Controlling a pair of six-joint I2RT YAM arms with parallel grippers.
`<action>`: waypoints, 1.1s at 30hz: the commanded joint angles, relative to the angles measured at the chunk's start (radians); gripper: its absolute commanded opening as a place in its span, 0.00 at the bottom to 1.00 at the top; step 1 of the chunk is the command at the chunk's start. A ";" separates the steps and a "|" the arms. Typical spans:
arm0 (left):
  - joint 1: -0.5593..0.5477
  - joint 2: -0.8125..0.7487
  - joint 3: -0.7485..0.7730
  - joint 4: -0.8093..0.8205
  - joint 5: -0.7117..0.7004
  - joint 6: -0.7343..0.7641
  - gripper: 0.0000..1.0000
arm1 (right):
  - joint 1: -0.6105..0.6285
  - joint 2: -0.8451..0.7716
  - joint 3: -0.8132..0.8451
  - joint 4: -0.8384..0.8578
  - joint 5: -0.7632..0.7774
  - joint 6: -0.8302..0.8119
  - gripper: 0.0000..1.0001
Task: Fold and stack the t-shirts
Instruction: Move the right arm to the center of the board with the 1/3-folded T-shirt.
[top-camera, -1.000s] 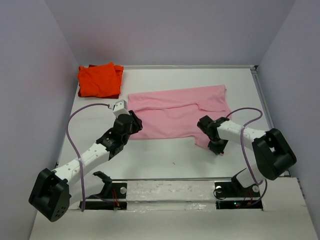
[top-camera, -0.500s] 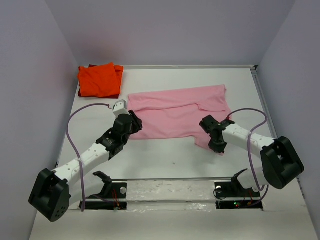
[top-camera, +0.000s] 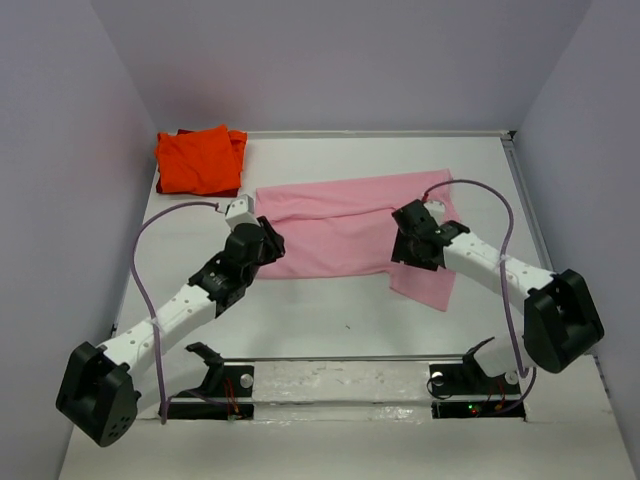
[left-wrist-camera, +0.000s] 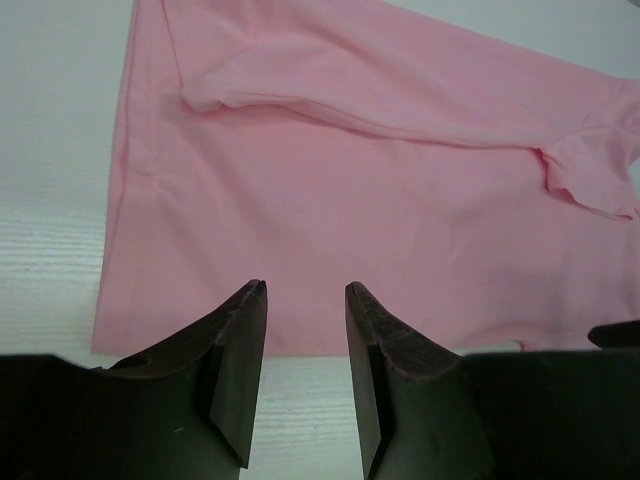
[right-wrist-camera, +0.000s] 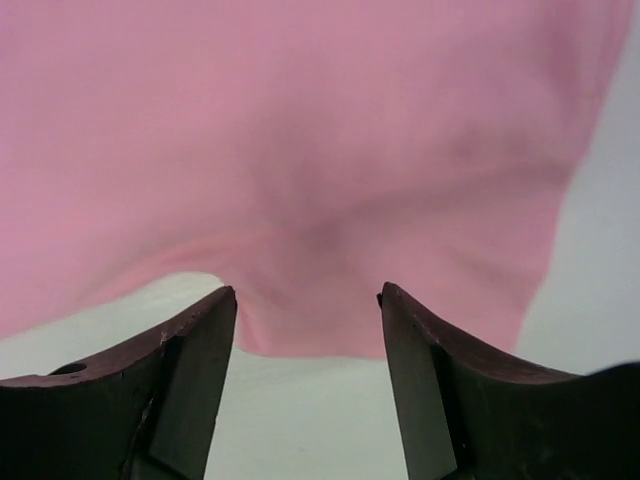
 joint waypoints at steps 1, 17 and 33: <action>-0.005 -0.018 0.194 -0.047 -0.008 0.060 0.47 | 0.008 0.111 0.156 0.197 -0.053 -0.248 0.66; 0.119 0.155 0.502 -0.036 -0.105 0.399 0.57 | -0.063 0.619 0.663 0.410 -0.332 -0.457 0.89; 0.122 0.070 0.463 -0.035 -0.175 0.427 0.57 | -0.109 0.959 0.940 0.403 -0.496 -0.413 0.89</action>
